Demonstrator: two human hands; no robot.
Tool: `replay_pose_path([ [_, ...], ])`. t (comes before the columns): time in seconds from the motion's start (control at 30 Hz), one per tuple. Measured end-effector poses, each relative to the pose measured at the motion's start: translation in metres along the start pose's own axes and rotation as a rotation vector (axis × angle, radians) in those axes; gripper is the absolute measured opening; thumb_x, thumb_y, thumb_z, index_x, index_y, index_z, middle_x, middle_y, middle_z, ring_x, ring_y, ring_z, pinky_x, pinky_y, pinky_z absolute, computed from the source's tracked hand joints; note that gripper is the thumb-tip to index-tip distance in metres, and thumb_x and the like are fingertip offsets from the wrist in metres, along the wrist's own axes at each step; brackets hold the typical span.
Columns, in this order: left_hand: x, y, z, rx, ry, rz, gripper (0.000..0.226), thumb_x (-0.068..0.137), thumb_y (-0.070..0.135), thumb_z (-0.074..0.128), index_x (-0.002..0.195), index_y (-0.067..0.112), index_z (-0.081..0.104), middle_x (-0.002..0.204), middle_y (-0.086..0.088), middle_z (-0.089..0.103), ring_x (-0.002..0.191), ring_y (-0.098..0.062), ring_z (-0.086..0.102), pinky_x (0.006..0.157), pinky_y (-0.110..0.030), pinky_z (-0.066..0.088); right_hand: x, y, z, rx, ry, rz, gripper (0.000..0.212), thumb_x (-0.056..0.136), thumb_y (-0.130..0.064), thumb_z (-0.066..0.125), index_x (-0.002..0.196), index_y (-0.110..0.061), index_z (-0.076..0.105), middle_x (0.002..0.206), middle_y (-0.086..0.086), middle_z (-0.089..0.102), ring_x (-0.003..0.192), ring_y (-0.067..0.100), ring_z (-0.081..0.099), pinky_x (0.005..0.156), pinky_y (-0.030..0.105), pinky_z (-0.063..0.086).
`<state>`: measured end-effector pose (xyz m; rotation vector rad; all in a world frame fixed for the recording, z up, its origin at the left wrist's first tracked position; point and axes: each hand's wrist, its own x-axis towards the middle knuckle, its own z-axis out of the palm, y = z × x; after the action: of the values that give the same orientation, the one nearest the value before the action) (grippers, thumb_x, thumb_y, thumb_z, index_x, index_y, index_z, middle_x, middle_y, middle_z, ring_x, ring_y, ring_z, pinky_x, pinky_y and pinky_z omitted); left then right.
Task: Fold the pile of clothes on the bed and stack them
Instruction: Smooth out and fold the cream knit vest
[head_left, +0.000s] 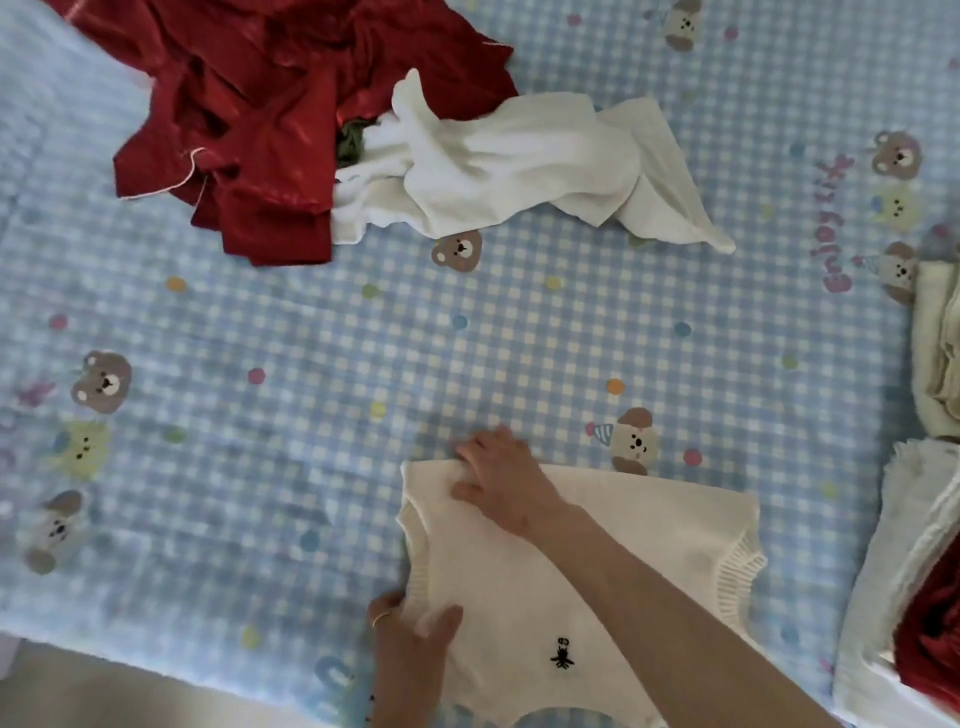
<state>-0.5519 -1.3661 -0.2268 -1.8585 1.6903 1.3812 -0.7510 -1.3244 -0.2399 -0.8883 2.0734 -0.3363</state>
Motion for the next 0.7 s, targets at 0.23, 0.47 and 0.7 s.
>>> replay_pose_path([
  [0.23, 0.042, 0.049, -0.029, -0.065, -0.113, 0.080, 0.041, 0.060, 0.013, 0.085, 0.086, 0.011, 0.053, 0.073, -0.003, 0.061, 0.069, -0.023, 0.058, 0.055, -0.023, 0.041, 0.050, 0.002, -0.034, 0.090, 0.145, 0.075, 0.027, 0.091, -0.029, 0.054, 0.114, -0.016, 0.057, 0.112, 0.004, 0.055, 0.103, 0.023, 0.054, 0.091, 0.036, 0.039],
  [0.47, 0.084, 0.125, -0.009, 0.607, 0.278, 0.967, 0.055, 0.087, 0.008, 0.055, 0.140, 0.006, 0.040, 0.149, -0.016, 0.034, 0.140, -0.029, 0.023, 0.116, -0.036, 0.015, 0.052, -0.025, -0.029, -0.080, 0.752, 0.193, 0.042, 0.094, -0.020, 0.049, 0.136, -0.013, 0.046, 0.138, 0.008, 0.050, 0.130, 0.028, 0.044, 0.107, 0.045, 0.037],
  [0.7, 0.151, 0.135, 0.028, 1.108, 0.049, 1.219, 0.062, 0.095, 0.046, 0.027, 0.149, 0.017, 0.019, 0.157, -0.011, 0.010, 0.145, -0.027, 0.013, 0.116, -0.043, 0.008, -0.034, 0.073, 0.060, -0.242, 0.457, 0.354, 0.058, 0.095, -0.042, 0.028, 0.147, -0.017, 0.032, 0.155, 0.004, 0.025, 0.144, 0.020, 0.020, 0.113, 0.052, 0.014],
])
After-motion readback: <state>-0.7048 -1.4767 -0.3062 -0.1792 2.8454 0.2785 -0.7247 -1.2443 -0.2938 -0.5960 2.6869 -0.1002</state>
